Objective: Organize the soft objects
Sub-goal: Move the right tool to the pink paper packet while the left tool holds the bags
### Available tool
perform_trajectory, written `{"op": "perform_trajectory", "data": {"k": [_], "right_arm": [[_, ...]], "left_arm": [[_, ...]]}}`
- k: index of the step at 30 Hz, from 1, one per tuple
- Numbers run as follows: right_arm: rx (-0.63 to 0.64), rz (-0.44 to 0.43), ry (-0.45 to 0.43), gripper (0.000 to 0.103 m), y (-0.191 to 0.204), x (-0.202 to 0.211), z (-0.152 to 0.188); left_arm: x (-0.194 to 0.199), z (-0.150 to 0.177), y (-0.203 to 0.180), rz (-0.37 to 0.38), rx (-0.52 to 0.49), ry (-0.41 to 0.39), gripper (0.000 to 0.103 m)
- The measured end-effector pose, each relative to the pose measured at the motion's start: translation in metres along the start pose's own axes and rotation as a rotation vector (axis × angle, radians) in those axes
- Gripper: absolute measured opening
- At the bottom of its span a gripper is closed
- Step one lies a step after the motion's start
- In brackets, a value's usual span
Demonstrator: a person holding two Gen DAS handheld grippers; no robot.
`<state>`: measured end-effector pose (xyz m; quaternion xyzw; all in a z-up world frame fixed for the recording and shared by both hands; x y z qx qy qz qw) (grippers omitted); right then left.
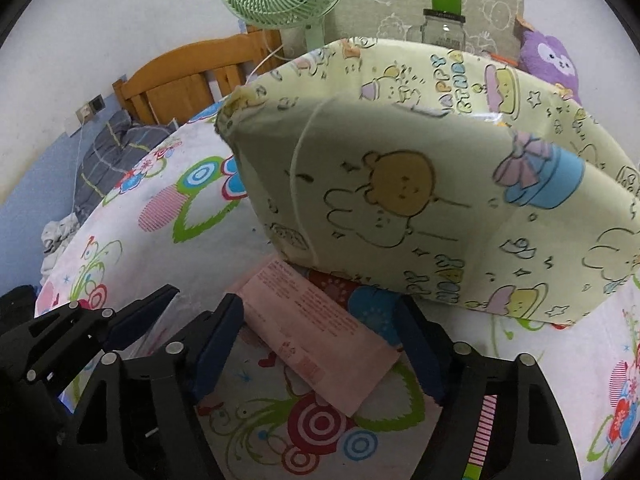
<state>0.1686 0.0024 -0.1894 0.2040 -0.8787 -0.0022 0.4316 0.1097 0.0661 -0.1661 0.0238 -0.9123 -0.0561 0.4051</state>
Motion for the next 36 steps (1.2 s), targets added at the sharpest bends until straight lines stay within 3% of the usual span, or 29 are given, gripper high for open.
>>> {"op": "perform_trajectory", "data": {"k": [5, 10, 15, 26, 31, 36], "right_arm": [[0.005, -0.010, 0.001, 0.073, 0.002, 0.002, 0.003], [0.021, -0.012, -0.002, 0.062, 0.004, 0.008, 0.011], [0.031, -0.007, -0.002, 0.056, 0.006, 0.015, 0.018], [-0.008, 0.029, 0.010, 0.050, -0.004, 0.033, 0.038], [0.006, 0.029, 0.007, 0.050, -0.001, 0.038, 0.045], [0.005, 0.031, 0.012, 0.050, -0.001, 0.037, 0.044]], "left_arm": [[0.002, 0.004, 0.004, 0.006, 0.025, -0.001, 0.043], [0.007, 0.009, 0.001, 0.002, -0.008, -0.009, 0.059], [0.010, 0.014, 0.001, 0.017, 0.000, 0.000, 0.066], [0.023, 0.029, 0.001, 0.023, -0.015, -0.016, 0.066], [0.026, 0.031, -0.001, 0.056, -0.025, -0.021, 0.047], [0.027, 0.029, -0.007, 0.059, -0.044, -0.022, 0.035]]}}
Point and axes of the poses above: each gripper's, at about its wrist camera, not at the fingertips, and x roughly against the way its jaws point, y to its left, z to its underside, the point moved 1 cm from there along -x, roughly the way its jaws point, and after that the axes turned 6 degrees about -x, right-handed, at the moved point
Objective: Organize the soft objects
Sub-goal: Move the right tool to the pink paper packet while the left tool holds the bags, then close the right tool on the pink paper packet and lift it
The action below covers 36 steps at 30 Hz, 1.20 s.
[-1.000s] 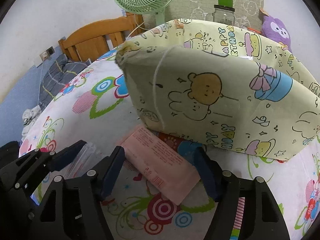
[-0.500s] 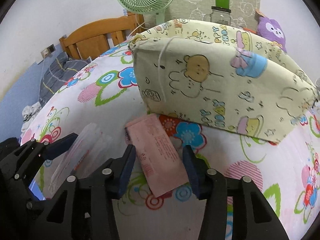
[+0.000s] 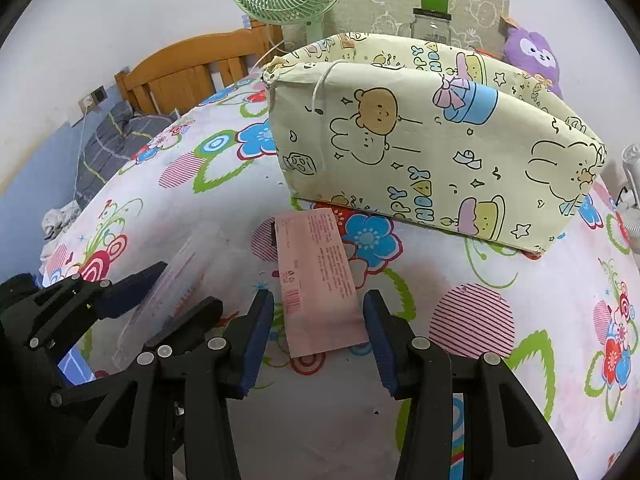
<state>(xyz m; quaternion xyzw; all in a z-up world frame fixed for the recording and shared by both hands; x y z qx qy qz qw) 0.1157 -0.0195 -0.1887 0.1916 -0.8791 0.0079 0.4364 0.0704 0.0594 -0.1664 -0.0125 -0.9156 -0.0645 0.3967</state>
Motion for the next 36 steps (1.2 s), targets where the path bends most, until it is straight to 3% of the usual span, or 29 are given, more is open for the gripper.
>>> {"op": "perform_trajectory", "data": {"k": [18, 23, 36], "right_arm": [[0.009, 0.012, -0.002, 0.050, 0.010, -0.020, -0.023], [0.020, 0.038, -0.013, 0.044, 0.013, -0.022, -0.023], [0.005, 0.052, -0.017, 0.042, 0.006, -0.010, -0.013]], "left_arm": [[-0.013, -0.012, 0.013, -0.042, 0.000, 0.009, 0.033], [-0.013, -0.013, 0.009, -0.064, -0.021, 0.006, 0.033], [-0.007, -0.011, -0.004, -0.043, -0.031, 0.010, 0.032]]}}
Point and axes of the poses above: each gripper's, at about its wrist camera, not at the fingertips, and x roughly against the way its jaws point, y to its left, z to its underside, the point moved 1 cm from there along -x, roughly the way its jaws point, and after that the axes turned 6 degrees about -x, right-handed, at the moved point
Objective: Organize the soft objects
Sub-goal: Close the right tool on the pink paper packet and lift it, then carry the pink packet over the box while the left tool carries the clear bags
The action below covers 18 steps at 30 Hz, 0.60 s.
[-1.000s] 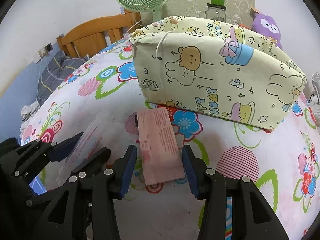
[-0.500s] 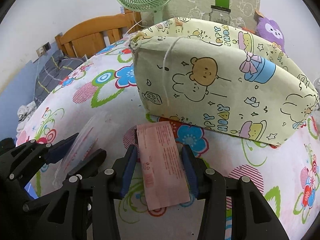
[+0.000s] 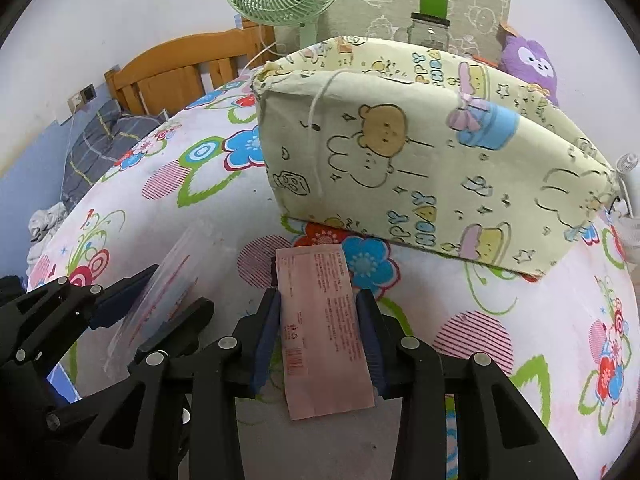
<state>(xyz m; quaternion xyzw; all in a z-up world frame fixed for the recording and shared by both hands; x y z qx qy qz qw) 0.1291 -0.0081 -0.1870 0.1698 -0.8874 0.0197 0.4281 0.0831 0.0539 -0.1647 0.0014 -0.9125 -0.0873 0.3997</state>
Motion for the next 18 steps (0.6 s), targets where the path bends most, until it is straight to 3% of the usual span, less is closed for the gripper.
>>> {"op": "perform_trajectory", "data": {"k": [18], "right_arm": [[-0.020, 0.084, -0.060, 0.042, -0.029, 0.038, 0.016]], "left_arm": [[0.014, -0.008, -0.039, 0.049, -0.040, -0.027, 0.031]]}}
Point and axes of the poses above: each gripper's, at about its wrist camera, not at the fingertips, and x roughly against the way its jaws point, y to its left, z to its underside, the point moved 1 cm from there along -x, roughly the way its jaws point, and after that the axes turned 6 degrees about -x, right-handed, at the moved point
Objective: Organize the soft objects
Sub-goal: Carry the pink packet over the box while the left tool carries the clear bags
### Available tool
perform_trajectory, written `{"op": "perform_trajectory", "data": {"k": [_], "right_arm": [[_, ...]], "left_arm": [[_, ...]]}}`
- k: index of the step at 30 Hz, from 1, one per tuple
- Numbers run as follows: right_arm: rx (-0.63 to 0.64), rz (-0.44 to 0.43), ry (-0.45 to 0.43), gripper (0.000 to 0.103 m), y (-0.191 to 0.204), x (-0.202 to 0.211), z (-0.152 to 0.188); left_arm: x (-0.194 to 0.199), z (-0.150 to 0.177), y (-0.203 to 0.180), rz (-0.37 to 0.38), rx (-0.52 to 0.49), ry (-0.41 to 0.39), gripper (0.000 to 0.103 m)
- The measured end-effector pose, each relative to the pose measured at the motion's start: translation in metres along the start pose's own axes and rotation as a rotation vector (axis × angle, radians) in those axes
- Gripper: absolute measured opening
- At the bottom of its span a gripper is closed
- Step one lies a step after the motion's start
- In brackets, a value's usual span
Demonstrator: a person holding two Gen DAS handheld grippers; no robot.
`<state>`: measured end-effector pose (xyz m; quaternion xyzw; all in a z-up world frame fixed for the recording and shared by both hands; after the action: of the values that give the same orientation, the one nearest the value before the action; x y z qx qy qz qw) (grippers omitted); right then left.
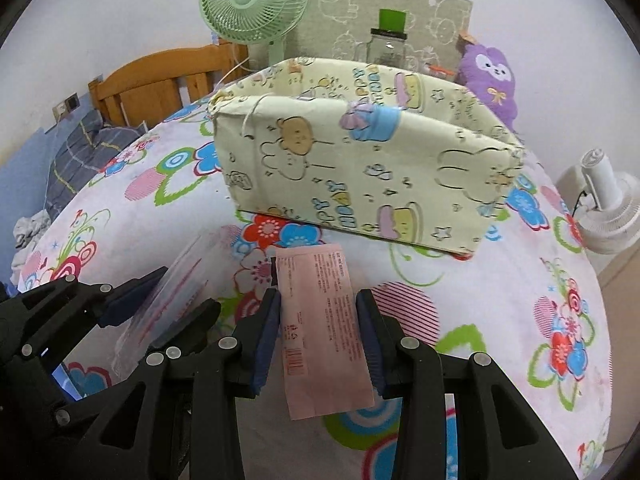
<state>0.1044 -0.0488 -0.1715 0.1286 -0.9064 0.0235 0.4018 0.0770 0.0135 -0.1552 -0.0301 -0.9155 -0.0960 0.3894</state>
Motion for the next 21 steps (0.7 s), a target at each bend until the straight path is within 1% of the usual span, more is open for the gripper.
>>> {"op": "perform_trajectory", "data": {"k": [10, 21], "right_arm": [[-0.027, 0.024, -0.044, 0.042, -0.018, 0.025, 0.001], [-0.046, 0.047, -0.106, 0.042, -0.032, 0.061, -0.005]], "left_arm": [[0.017, -0.011, -0.017, 0.018, -0.014, -0.035, 0.031], [0.046, -0.026, -0.033, 0.025, -0.034, -0.093, 0.031]]}}
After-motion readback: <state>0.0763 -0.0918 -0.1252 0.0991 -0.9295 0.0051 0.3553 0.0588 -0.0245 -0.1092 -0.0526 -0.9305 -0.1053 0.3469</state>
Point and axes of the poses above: each gripper's, at about its wrist camera, not at the fingertips, and x roughly against the way its jaws point, y to its left, z to its underside, the point moved 1 cm from there along -x, roughly the way its jaws point, and after that the axes turned 6 degrees about -x, right-handed, at the moved point
